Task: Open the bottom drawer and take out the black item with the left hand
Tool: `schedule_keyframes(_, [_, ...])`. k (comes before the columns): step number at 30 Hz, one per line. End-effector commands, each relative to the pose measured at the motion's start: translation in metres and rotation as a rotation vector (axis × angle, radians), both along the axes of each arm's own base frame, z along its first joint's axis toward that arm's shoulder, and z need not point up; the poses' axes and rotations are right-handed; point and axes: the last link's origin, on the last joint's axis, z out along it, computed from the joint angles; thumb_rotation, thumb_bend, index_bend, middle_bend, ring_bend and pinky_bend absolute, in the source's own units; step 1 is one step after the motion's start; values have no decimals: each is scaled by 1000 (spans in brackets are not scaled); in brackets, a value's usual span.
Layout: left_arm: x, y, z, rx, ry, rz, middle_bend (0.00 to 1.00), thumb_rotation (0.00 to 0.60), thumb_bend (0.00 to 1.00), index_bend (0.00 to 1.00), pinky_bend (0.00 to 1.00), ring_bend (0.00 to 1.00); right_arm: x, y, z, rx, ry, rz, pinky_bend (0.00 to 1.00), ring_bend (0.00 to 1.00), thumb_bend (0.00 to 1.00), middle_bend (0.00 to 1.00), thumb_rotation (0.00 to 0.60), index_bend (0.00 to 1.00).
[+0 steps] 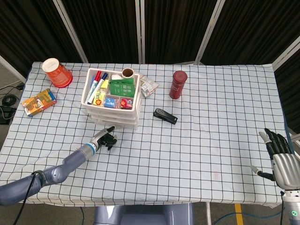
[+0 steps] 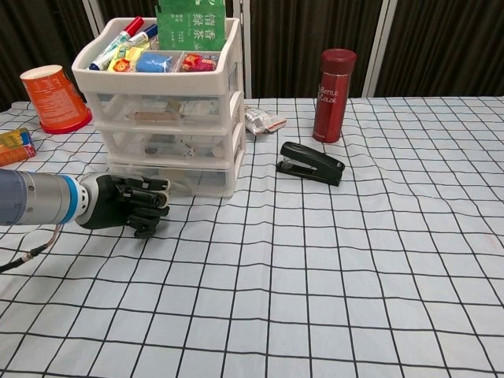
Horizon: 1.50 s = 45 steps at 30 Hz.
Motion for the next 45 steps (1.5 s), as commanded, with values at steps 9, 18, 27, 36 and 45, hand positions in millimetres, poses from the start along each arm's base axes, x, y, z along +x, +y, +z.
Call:
schedule_keyframes(9, [-3,-20,7,-10,2,-41,920,600,805,179,765,911,0,0,3,-9,-6,-2,0,0,24,0,600,14])
schedule_keyframes(18, [-16,-39,8,-25,38,-73,920,600,806,178,765,911,1,1,3,-11,-8,1,0,0,24,0,600,13])
schedule_keyframes(27, [-25,-42,32,171,180,-245,920,600,819,123,765,911,1,1,3,-13,-8,4,0,0,24,0,600,13])
schedule_keyframes(36, [-32,-40,50,359,447,-371,919,600,851,145,765,911,1,1,3,-12,-8,4,0,0,24,0,600,13])
schedule_keyframes(45, [-38,-37,53,406,628,-332,919,600,853,181,765,911,1,1,1,-7,-5,2,0,0,23,0,600,13])
